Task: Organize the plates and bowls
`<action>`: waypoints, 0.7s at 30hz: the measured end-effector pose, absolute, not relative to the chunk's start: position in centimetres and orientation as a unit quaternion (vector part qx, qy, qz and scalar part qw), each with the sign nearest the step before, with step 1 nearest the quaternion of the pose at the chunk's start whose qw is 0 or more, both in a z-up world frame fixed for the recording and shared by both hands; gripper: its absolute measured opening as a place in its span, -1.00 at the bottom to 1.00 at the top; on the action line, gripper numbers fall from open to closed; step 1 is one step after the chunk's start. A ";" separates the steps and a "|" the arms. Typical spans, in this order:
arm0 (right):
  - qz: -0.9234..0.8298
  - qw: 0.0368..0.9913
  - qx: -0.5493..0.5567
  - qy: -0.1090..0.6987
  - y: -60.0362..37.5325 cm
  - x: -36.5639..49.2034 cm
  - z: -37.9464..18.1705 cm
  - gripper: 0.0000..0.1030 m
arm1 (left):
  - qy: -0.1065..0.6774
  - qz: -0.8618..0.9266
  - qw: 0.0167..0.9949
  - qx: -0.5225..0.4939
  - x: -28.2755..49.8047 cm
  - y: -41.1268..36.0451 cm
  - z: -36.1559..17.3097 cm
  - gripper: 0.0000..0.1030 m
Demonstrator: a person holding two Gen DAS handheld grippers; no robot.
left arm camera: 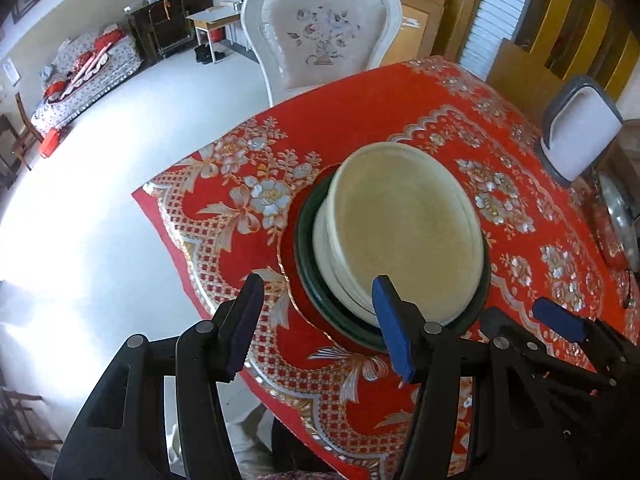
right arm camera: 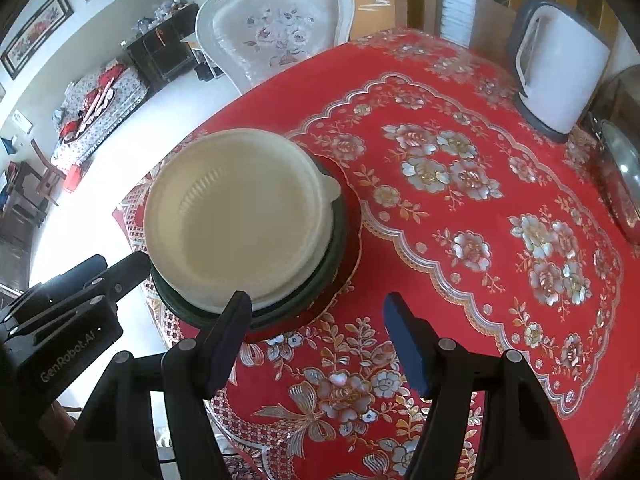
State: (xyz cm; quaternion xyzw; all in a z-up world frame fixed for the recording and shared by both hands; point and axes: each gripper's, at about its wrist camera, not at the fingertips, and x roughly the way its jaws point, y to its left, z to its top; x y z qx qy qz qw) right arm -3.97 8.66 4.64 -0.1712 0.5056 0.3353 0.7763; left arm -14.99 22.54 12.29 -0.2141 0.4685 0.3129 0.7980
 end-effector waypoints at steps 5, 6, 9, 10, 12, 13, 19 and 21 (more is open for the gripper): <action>0.336 0.776 -0.180 0.502 9.4 -3.9 4.5 0.33 | 0.468 0.310 0.799 -0.215 -15.0 22.8 12.2 0.10; 0.336 0.776 -0.180 0.503 9.5 -3.9 4.4 0.33 | 0.468 0.310 0.799 -0.215 -15.1 22.9 12.3 0.10; 0.338 0.774 -0.182 0.503 9.8 -3.9 4.4 0.33 | 0.468 0.307 0.801 -0.213 -15.0 22.9 12.3 0.10; 0.338 0.774 -0.184 0.503 9.9 -4.0 4.4 0.33 | 0.468 0.307 0.801 -0.213 -15.0 22.9 12.3 0.10; 0.340 0.772 -0.186 0.503 10.0 -4.1 4.3 0.33 | 0.467 0.306 0.802 -0.213 -15.0 22.8 12.3 0.10; 0.340 0.771 -0.186 0.505 10.0 -4.0 4.3 0.33 | 0.467 0.307 0.802 -0.211 -15.0 22.8 12.3 0.10; 0.339 0.769 -0.184 0.510 10.1 -3.9 4.1 0.33 | 0.474 0.303 0.802 -0.199 -14.6 22.5 12.1 0.10; 0.338 0.770 -0.185 0.509 10.0 -3.8 4.0 0.33 | 0.475 0.302 0.803 -0.195 -14.5 22.4 12.1 0.10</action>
